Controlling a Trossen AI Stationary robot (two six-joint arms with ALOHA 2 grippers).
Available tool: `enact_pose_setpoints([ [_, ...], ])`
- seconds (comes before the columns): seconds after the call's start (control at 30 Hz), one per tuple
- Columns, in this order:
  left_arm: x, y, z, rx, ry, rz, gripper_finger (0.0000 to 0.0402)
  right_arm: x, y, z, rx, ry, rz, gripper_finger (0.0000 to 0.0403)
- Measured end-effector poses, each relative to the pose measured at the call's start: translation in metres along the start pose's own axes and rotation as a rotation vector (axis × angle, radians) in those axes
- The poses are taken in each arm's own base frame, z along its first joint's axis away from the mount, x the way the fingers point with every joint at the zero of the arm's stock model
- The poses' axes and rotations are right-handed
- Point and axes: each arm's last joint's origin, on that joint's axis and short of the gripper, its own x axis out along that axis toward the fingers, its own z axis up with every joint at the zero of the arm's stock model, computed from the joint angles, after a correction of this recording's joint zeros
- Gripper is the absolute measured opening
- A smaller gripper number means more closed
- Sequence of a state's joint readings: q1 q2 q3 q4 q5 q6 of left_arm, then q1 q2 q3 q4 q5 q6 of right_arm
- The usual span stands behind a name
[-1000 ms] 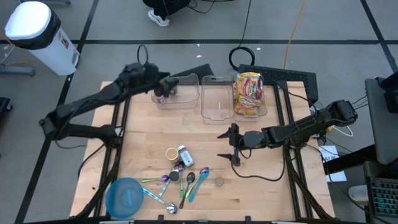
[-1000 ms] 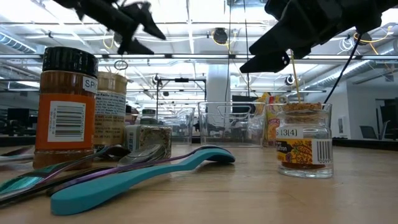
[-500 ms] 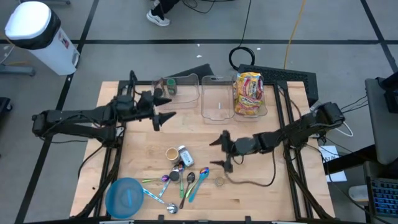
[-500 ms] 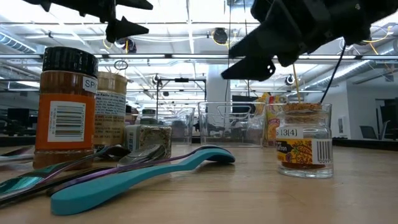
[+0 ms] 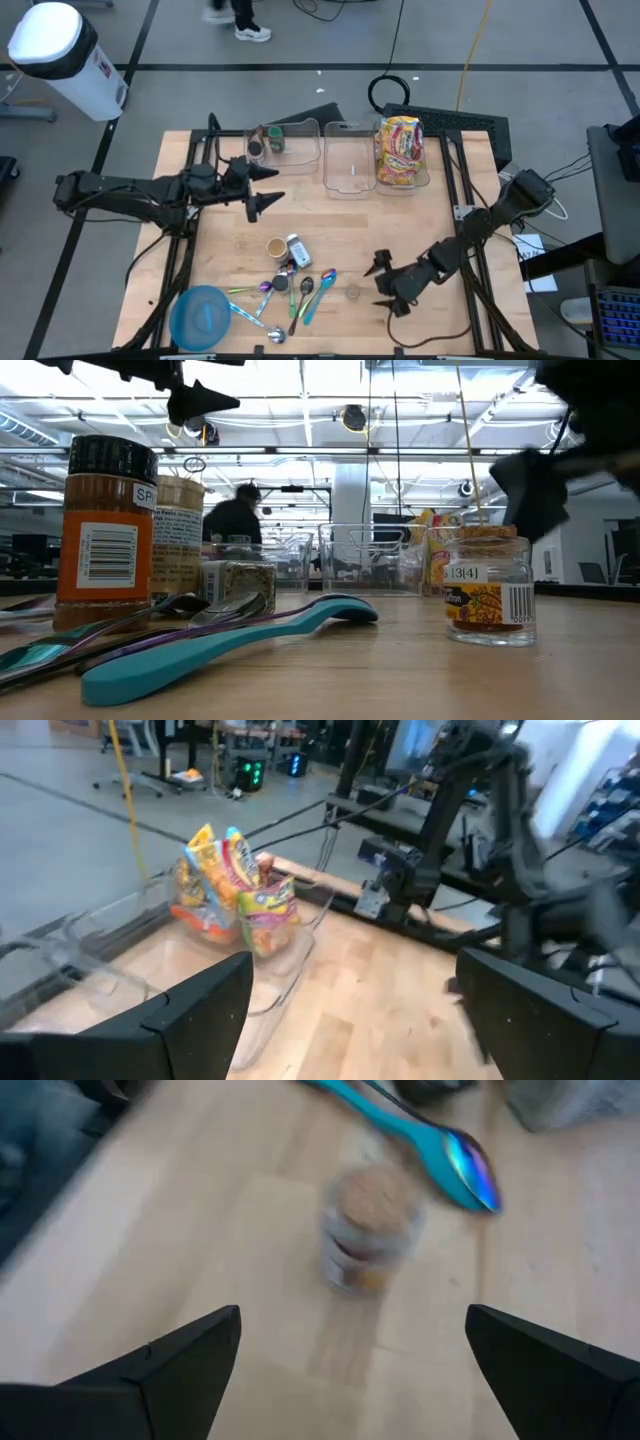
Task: Pick & Place Food Item
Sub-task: Put the brown seasoning bottle into the left transparent bin
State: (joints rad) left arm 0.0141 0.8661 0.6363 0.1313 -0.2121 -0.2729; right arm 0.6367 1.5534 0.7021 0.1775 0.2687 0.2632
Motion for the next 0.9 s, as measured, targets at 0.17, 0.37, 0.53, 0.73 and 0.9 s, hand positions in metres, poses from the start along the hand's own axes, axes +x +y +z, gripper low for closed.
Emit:
enact_pose_setpoints([
  [0.17,0.004,-0.004,-0.001,-0.002,-0.008,-0.018,0.0351,0.01,-0.005,-0.023,0.069,-0.101,-0.015,0.038],
  [0.37,0.014,-0.015,-0.003,-0.014,-0.055,-0.073,0.0351,0.035,-0.007,-0.035,0.085,-0.159,0.084,0.038],
  [0.53,0.026,-0.025,-0.003,-0.028,-0.133,-0.123,0.0351,0.049,-0.018,-0.037,0.106,-0.192,0.083,0.0378],
  [0.73,0.036,-0.029,-0.007,-0.034,-0.165,-0.14,0.0351,0.054,-0.033,-0.034,0.143,-0.22,0.096,0.0352],
  [0.9,0.039,-0.027,-0.008,-0.033,-0.164,-0.129,0.0351,0.056,-0.035,-0.03,0.11,-0.226,0.098,0.0309],
])
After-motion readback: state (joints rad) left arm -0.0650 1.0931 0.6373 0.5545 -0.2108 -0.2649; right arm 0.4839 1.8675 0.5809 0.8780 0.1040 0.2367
